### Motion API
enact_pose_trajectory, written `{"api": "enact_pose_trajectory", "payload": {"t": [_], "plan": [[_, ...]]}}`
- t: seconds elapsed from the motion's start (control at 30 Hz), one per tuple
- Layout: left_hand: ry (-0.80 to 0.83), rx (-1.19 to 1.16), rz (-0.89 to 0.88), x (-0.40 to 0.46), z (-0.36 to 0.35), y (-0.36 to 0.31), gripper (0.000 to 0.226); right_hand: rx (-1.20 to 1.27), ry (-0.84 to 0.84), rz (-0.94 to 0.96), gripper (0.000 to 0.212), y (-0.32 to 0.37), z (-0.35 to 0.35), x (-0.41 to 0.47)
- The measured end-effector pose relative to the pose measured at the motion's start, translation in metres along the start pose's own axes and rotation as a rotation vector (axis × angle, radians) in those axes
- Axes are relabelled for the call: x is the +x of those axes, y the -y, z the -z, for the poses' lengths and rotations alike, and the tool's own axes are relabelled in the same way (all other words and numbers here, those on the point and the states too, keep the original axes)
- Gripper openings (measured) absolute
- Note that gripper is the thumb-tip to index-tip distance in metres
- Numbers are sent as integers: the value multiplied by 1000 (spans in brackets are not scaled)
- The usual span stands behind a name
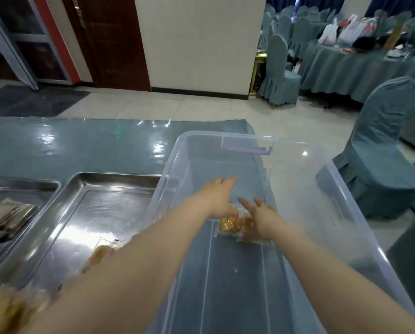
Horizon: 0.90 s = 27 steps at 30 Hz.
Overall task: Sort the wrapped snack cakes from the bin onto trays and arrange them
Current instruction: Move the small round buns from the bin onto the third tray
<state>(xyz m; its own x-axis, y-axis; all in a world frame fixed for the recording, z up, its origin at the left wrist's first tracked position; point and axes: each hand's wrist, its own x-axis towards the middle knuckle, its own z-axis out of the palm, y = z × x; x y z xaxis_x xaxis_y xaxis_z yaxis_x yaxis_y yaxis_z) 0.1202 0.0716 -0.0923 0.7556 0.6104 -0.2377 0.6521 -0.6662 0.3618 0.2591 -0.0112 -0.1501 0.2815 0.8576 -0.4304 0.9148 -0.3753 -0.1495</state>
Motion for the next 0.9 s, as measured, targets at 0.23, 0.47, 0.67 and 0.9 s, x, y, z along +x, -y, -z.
{"api": "enact_pose_trajectory", "payload": {"t": [0.23, 0.47, 0.67, 0.9], "plan": [[65, 44, 108, 22, -67, 20, 96, -158, -72, -6, 115, -7, -36, 18], [95, 79, 64, 10, -108, 32, 89, -228, -94, 43, 77, 2, -48, 6], [-42, 23, 213, -1, -88, 28, 44, -40, -194, -54, 68, 13, -32, -5], [-285, -82, 243, -19, -28, -8, 44, 228, -415, -6, 38, 25, 23, -31]]}}
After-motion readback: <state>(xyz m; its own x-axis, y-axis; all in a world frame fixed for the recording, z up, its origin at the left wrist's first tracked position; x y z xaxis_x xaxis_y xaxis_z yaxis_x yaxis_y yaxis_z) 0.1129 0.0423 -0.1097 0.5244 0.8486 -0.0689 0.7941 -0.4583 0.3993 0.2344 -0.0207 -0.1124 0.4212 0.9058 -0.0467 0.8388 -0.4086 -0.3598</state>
